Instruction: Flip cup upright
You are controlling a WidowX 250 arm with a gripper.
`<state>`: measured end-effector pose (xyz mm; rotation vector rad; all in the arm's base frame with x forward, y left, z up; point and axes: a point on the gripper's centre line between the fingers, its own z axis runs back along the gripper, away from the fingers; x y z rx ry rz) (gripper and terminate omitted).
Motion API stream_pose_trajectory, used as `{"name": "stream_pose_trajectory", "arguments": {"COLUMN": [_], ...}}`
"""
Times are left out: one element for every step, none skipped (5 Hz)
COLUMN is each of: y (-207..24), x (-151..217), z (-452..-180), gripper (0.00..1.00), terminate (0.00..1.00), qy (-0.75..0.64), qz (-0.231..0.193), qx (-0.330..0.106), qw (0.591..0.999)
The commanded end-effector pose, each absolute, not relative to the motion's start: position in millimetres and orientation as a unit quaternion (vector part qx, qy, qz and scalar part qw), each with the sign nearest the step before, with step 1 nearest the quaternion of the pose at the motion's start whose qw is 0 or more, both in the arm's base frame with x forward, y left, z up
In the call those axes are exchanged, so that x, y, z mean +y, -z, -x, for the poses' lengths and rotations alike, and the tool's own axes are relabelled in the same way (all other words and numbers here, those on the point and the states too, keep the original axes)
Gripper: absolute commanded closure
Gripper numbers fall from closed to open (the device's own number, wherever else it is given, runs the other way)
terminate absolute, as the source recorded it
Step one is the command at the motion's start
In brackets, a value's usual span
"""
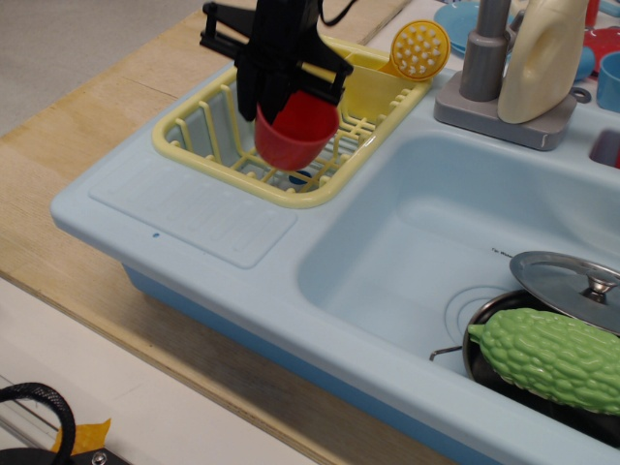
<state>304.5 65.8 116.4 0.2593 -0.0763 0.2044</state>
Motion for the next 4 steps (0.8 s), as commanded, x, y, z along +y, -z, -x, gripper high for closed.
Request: {"name": "stream_pose_trajectory", "arguments": {"y": [-126.3,-115.1,-115.1,-115.1], "x": [79.3,86.0,86.0,86.0], "z": [-299.6,-298.3,-298.3,-298.3], "gripper": [1.0,0.0,0.0,0.0], "terminate": [0.0,0.0,0.0,0.0], "qy": [-0.134,-0.156,-0.156,-0.156], "qz": [-0.099,-0.061,-0.061,-0.061], "qx": [-0.05,-0.033,-0.033,-0.033], "qw": [0.985,0.985,0.985,0.985]}}
